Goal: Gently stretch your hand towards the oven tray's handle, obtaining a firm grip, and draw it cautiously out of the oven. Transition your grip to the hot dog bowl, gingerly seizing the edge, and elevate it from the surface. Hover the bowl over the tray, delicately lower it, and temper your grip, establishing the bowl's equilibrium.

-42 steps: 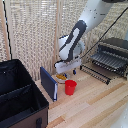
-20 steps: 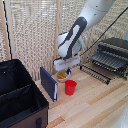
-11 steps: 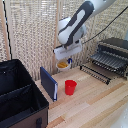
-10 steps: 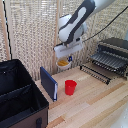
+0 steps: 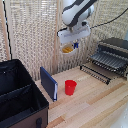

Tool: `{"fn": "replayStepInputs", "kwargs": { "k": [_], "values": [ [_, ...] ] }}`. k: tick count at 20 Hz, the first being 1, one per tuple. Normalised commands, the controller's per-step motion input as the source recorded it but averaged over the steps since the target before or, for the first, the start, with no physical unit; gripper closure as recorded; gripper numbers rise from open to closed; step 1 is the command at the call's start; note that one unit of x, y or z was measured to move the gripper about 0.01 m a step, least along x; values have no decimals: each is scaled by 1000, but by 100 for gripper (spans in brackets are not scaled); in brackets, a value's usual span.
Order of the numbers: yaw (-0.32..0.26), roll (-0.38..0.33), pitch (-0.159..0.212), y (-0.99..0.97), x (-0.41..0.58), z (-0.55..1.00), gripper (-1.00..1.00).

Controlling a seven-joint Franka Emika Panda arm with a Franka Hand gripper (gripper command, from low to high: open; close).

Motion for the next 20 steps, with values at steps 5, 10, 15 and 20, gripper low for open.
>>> {"fn": "replayStepInputs", "kwargs": {
  "k": [5, 10, 15, 20],
  "values": [
    [-331, 0, -73, -169, 0, 403, 100],
    [-323, 0, -118, -226, 2, 258, 100],
    [-257, 0, -126, -477, 0, 122, 100],
    [-213, 0, -99, -617, -39, 13, 100]
  ]
}}
